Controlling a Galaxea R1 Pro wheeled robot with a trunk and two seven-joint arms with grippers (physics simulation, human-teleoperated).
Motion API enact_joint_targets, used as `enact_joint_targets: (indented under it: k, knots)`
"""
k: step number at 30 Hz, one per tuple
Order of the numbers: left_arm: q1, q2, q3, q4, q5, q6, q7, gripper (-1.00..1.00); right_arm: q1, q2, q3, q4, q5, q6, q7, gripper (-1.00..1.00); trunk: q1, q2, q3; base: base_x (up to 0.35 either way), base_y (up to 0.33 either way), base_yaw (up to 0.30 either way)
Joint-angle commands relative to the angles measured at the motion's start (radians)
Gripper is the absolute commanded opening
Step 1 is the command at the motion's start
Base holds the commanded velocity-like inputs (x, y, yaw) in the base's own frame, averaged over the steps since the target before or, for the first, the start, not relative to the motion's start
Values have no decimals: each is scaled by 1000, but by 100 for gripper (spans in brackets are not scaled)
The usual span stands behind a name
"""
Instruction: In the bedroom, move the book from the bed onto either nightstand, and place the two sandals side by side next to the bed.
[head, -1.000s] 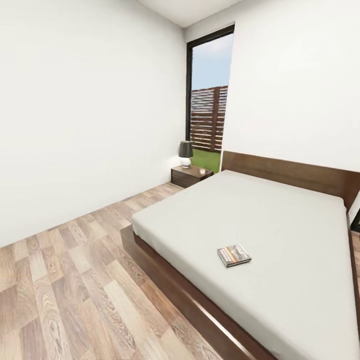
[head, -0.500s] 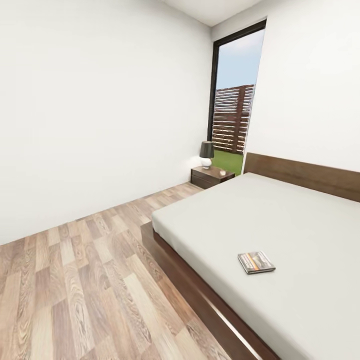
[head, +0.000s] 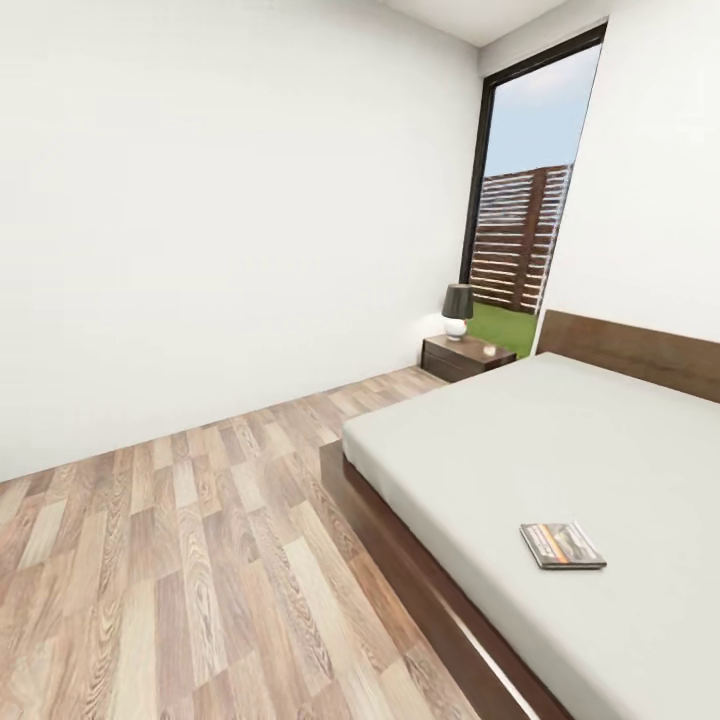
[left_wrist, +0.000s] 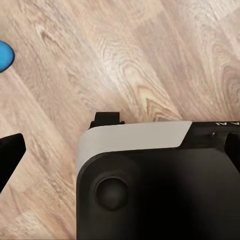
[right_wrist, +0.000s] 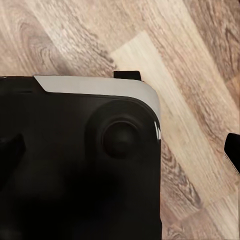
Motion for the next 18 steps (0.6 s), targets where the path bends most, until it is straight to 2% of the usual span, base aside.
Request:
enact_joint_targets:
  k: [1,6,18]
  knots:
    - [0,0,0,-1,0,1,0,100,0,0,-1,0,0,-3,-1,100,0,-1,-1,83,0,283]
    - [0,0,0,-2,-1,1,0,100,0,0,0,0,0,-3,-1,100,0,-1,-1,172,0,283]
    - [0,0,1,-3,-1,1,0,100,0,-1,0,0,0,-3,-1,100,0,-1,-3,250,0,283]
